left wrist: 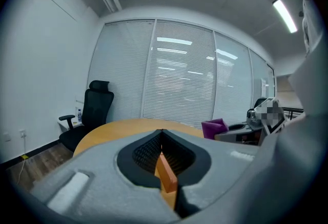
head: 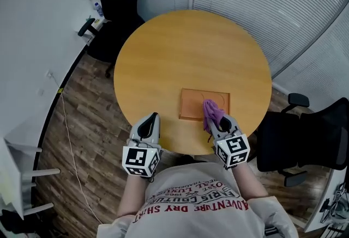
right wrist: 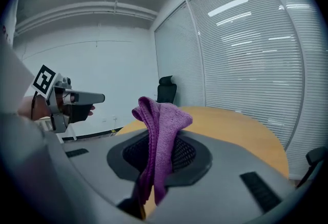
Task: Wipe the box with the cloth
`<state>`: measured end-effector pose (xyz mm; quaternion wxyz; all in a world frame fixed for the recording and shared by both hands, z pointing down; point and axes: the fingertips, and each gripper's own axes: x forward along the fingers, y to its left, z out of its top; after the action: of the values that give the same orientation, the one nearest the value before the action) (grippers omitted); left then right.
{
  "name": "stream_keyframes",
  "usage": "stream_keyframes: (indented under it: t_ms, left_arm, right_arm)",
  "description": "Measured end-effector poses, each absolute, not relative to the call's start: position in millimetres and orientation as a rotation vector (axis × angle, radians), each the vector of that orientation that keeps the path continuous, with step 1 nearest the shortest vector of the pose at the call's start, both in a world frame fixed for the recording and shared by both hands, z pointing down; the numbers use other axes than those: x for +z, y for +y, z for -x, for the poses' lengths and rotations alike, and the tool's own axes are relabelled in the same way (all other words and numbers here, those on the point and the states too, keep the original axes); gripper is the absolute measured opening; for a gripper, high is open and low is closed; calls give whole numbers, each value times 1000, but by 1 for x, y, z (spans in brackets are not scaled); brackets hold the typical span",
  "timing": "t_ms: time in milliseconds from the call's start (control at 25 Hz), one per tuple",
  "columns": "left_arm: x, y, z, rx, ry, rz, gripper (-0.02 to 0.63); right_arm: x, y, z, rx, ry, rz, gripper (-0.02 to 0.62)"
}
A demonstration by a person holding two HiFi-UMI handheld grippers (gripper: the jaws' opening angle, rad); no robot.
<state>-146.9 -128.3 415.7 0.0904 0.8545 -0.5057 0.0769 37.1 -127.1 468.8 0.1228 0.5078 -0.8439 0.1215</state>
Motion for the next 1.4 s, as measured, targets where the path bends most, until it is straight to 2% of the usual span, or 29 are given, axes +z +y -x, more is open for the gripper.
stream_keyframes:
  t_ms: [480, 1200, 1400]
  left_arm:
    - [451, -183, 133, 326, -1460, -2508, 9]
    - [489, -239, 147, 407, -1244, -2537, 9]
    - [497, -244, 151, 418, -1210, -2531, 9]
  right_arm:
    - [502, -209, -34, 425, -2356, -1339, 78]
    - [574, -276, 24, 102, -2052, -1026, 80]
    - [606, -279, 33, 134, -1991, -967, 80]
